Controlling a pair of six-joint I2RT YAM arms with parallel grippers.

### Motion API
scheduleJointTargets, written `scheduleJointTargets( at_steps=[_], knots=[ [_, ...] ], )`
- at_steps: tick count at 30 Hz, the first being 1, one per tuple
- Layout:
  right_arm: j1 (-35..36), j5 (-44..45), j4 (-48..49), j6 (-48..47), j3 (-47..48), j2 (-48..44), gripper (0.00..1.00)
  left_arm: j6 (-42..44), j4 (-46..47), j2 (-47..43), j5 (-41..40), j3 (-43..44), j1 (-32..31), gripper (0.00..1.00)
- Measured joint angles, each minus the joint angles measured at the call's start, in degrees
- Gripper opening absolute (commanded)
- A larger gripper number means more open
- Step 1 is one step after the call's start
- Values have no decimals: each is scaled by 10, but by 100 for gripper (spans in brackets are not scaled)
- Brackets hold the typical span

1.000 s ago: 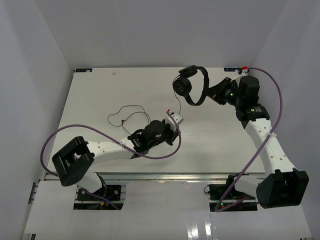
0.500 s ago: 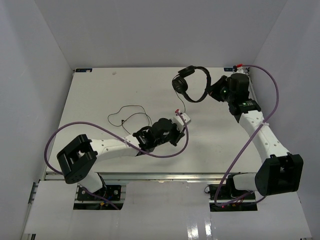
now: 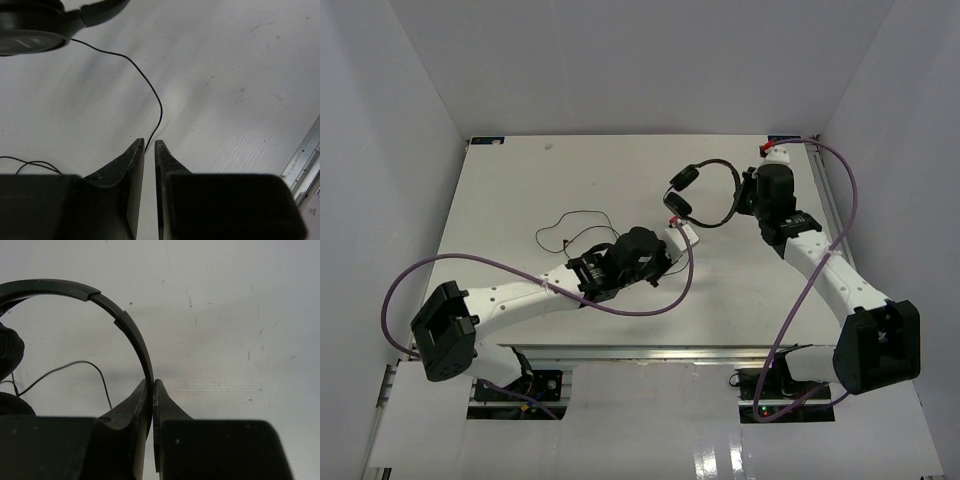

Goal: Wrap the headphones

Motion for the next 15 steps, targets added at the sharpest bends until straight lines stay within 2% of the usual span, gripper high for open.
scheduleJointTargets(
  at_steps=[6,8,9,11,13,15],
  knots=[
    [17,39,23,-58,-26,-3,8,41,-50,-40,-24,30,0,26],
    [20,46,29,-70,-35,-6,8,46,-54,-48,-28,38,0,29],
    [20,48,32,-74,-39,-8,8,48,-56,-51,-28,40,0,35],
    [21,45,34,-78,-46,-16,8,49,-57,-58,-28,38,0,55],
    [21,35,35,-84,-50,-28,8,47,-47,-70,-25,17,1,66],
    [20,13,36,-91,-50,-45,8,43,-29,-89,-18,-25,6,72]
  ],
)
